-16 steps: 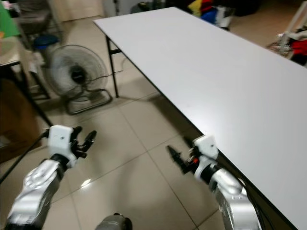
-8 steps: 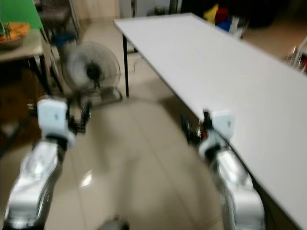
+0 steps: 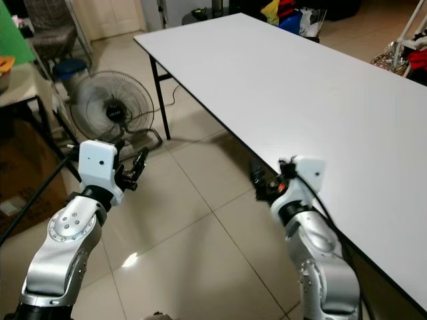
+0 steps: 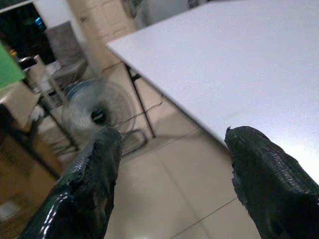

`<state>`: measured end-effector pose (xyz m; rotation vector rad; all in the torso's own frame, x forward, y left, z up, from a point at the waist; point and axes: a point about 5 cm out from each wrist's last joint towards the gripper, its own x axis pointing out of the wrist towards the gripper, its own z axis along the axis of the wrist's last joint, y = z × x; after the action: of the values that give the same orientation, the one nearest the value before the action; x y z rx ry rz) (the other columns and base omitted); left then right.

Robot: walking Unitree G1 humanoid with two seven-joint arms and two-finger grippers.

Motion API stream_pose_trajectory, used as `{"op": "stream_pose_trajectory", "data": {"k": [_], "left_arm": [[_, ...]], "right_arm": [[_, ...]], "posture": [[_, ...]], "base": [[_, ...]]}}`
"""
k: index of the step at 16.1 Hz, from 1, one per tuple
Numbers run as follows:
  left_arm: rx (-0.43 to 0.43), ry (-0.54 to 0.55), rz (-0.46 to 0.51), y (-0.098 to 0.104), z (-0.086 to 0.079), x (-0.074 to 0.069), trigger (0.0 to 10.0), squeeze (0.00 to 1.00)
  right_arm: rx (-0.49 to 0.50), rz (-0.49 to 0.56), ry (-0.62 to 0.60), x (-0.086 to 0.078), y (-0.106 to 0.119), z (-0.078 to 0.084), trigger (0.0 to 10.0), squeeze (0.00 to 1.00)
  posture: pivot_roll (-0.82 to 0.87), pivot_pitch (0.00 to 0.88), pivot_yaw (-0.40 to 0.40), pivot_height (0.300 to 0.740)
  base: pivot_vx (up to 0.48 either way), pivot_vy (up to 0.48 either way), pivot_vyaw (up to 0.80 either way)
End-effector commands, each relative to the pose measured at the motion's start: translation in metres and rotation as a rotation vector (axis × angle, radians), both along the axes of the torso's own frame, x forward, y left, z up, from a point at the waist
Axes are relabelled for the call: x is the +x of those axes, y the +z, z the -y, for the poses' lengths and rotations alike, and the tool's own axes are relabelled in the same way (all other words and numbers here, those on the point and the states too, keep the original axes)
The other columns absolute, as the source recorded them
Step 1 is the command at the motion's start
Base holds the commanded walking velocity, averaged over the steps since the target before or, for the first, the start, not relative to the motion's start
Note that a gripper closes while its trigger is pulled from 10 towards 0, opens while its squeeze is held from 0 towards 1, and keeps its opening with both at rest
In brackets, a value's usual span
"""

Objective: Setting the table

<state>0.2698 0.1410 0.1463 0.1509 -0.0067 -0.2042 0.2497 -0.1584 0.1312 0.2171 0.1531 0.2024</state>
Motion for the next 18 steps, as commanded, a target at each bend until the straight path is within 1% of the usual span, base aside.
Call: {"op": "stream_pose_trajectory", "data": {"k": [1,2,3,4,5,7,8,11,12,14,18], "left_arm": [[0.01,0.003,-0.02,-0.003,-0.002,-0.001,10.0,0.0],[0.004,0.025,-0.024,-0.003,-0.007,-0.003,10.0,0.0],[0.004,0.034,-0.027,-0.003,-0.009,-0.005,10.0,0.0],[0.006,0.045,-0.031,-0.004,-0.012,-0.008,10.0,0.0],[0.007,0.05,-0.032,-0.004,-0.013,-0.008,10.0,0.0],[0.005,0.072,-0.029,-0.002,-0.016,-0.012,10.0,0.0],[0.009,0.078,-0.026,-0.001,-0.017,-0.012,10.0,0.0],[0.017,0.076,-0.028,-0.002,-0.015,-0.013,10.0,0.0],[0.018,0.082,-0.024,0.0,-0.017,-0.014,10.0,0.0],[0.018,0.096,-0.016,0.002,-0.019,-0.014,10.0,0.0],[0.017,0.103,0.0,0.005,-0.017,-0.015,10.0,0.0]], "right_arm": [[-0.027,0.003,0.075,0.0,-0.001,-0.012,10.0,0.0],[-0.071,0.005,0.119,-0.001,-0.002,-0.018,10.0,0.0],[-0.05,0.01,0.137,-0.001,-0.001,-0.023,10.0,0.0],[-0.007,0.02,0.16,-0.001,0.001,-0.029,10.0,0.0],[0.008,0.022,0.166,0.0,0.001,-0.03,10.0,0.0],[0.031,0.017,0.216,0.0,0.001,-0.039,10.0,0.0],[0.034,0.025,0.24,0.001,0.003,-0.043,10.0,0.0],[0.033,0.034,0.245,0.005,0.003,-0.044,10.0,0.0],[0.035,0.034,0.247,0.007,0.003,-0.045,10.0,0.0],[0.039,0.041,0.289,0.006,0.004,-0.052,10.0,0.0],[0.035,0.05,0.279,0.011,0.005,-0.051,10.0,0.0]], "posture": [[0.08,0.0,0.085,0.727],[0.09,0.0,0.083,0.727],[0.1,0.0,0.077,0.727],[0.11,0.0,0.066,0.727],[0.11,0.0,0.066,0.727],[0.13,0.0,0.045,0.727],[0.14,0.0,0.048,0.727],[0.15,0.0,0.039,0.727],[0.16,0.0,0.03,0.727],[0.16,0.0,0.024,0.727],[0.18,0.0,0.01,0.727]], "base": [[0.36,0.0,0.0],[0.36,0.0,0.55],[0.371,0.0,0.8],[0.371,0.0,0.8],[0.364,0.0,0.8],[0.366,0.0,0.8],[0.371,0.0,0.8],[0.369,0.0,0.8],[0.368,0.0,0.8],[0.369,0.0,0.8],[0.368,0.0,0.8]]}}
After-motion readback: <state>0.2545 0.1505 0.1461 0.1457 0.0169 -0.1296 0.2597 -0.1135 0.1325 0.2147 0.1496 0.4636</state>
